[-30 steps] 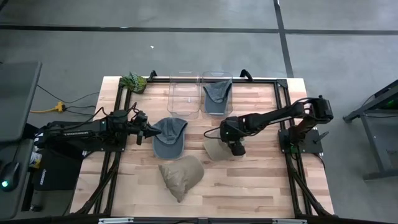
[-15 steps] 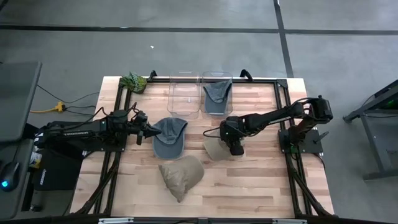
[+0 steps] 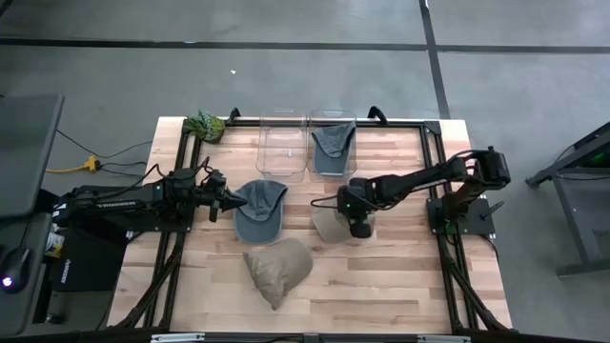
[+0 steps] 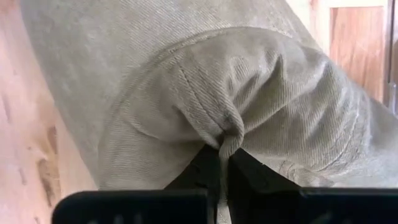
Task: Pick & Place hat
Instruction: Put the top brown cap into the left transparent bin
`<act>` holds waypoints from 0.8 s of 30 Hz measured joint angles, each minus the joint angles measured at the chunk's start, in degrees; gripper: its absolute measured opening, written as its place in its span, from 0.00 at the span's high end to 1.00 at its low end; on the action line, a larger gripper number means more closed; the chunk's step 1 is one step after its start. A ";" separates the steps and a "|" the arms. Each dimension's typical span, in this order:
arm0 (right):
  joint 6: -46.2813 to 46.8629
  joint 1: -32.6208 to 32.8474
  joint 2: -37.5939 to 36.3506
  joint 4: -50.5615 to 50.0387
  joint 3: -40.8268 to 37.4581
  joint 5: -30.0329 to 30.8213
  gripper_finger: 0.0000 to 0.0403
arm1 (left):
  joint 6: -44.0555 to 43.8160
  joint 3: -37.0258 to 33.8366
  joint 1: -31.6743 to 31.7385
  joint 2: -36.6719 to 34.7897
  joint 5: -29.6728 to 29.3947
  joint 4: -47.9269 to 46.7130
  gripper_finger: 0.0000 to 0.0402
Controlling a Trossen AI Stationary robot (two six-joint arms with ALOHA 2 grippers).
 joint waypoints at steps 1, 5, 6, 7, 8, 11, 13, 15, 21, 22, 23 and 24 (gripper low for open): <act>0.81 0.24 -0.16 0.04 0.00 -0.09 0.99 | 0.00 0.00 0.00 0.00 0.00 0.00 1.00; 4.17 1.42 -2.16 0.12 0.00 -0.48 0.99 | 0.00 0.00 0.00 0.00 0.00 0.00 1.00; 5.01 1.78 -2.89 0.24 0.00 -0.43 0.99 | 0.00 0.00 0.00 0.00 0.00 0.00 1.00; 5.69 2.13 -3.66 0.36 0.00 -0.42 0.99 | 0.00 0.00 0.00 0.00 0.00 0.00 1.00; 6.55 2.49 -4.52 0.45 0.00 -0.31 0.99 | 0.00 0.00 0.00 -0.02 0.00 0.00 1.00; 9.36 3.48 -7.45 0.49 0.00 1.08 1.00 | 0.00 0.00 0.00 -0.01 0.00 0.00 1.00; 10.89 4.17 -9.52 0.50 0.00 1.70 1.00 | 0.00 0.00 0.00 -0.02 0.00 0.00 1.00; 12.19 4.93 -11.52 0.51 0.00 2.69 1.00 | 0.00 0.00 0.00 -0.02 0.00 0.00 1.00; 15.79 6.85 -16.17 0.48 0.00 6.13 1.00 | 0.00 0.00 0.00 0.00 0.00 0.00 1.00; 16.39 7.12 -16.75 0.47 0.00 7.00 1.00 | 0.00 0.00 0.00 -0.01 0.00 0.00 1.00; 17.23 7.27 -17.31 0.48 0.00 7.92 1.00 | 0.00 0.00 0.00 0.00 0.00 0.00 1.00; 18.25 7.42 -17.90 0.48 0.00 8.80 1.00 | 0.00 0.00 0.00 -0.02 0.00 0.00 1.00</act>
